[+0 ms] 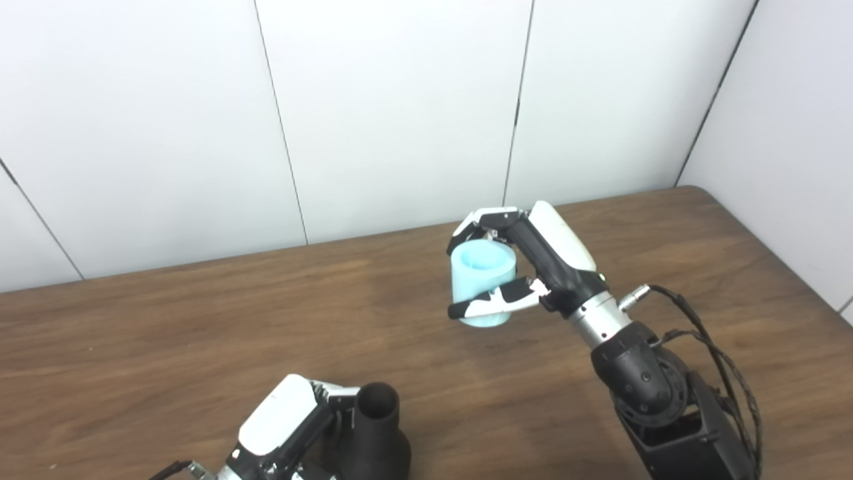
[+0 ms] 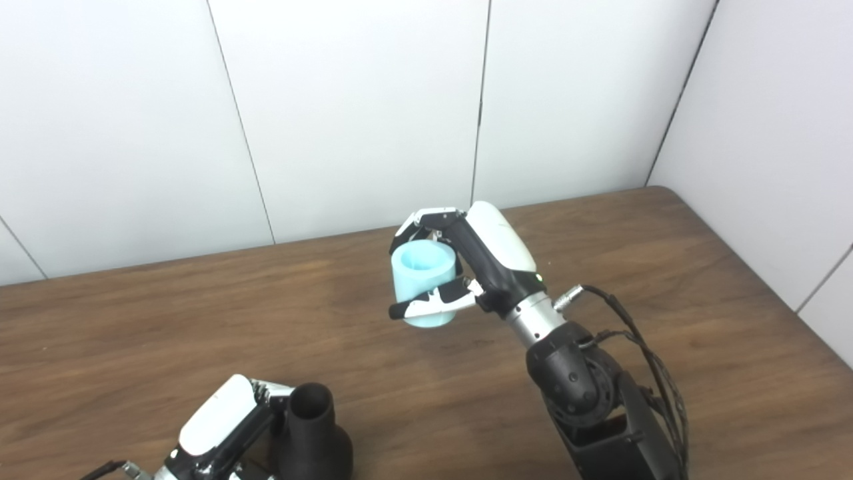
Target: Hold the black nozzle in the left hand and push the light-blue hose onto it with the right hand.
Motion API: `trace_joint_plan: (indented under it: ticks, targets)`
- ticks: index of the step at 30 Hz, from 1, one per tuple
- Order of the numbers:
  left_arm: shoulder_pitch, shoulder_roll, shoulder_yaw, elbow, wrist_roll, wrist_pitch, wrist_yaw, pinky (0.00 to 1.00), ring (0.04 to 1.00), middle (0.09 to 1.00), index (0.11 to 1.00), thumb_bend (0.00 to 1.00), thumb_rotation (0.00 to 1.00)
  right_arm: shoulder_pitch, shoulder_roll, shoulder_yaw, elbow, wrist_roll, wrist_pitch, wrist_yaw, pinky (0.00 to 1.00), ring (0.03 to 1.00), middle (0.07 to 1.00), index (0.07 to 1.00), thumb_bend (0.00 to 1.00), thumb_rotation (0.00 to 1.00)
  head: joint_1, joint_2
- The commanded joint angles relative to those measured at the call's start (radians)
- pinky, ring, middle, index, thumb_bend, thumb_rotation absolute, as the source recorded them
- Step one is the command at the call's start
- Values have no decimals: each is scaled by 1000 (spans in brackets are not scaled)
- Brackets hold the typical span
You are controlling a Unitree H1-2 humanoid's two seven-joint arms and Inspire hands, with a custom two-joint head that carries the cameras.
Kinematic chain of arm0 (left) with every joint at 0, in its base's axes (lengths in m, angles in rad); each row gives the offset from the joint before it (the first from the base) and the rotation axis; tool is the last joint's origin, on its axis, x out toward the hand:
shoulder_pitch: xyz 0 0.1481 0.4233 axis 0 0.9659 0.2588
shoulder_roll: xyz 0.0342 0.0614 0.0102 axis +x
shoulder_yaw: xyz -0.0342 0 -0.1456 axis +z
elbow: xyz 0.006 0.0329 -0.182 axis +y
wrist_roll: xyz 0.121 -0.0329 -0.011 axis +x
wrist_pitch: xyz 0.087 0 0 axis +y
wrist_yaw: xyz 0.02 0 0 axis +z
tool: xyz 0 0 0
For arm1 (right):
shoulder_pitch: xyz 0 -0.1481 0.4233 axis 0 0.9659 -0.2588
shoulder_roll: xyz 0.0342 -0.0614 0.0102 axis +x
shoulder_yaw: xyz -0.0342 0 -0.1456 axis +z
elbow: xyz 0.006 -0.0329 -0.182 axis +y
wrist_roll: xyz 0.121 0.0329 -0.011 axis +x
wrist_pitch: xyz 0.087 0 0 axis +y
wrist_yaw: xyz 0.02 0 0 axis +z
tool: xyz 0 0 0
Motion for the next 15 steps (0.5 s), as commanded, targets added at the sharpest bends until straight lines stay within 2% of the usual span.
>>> trace_joint_plan:
  ticks: [1, 6, 15]
  targets:
    - [107, -53, -61, 86, 13, -15, -22, 250, 343, 467, 505, 520, 0, -31, 11, 3, -68, 10, -3, 6, 158, 248, 455, 522, 522, 0, 0, 0]
    - [106, -56, -57, 86, 30, -15, -35, 301, 395, 483, 488, 521, 0, -28, 36, 21, -111, 1, -4, 24, 231, 319, 464, 514, 523, 0, 3, -3]
    - [114, -65, -42, 85, 35, -15, -46, 307, 397, 486, 486, 521, 0, -33, 69, 38, -136, 12, -48, 15, 218, 311, 467, 508, 523, 0, 16, 1]
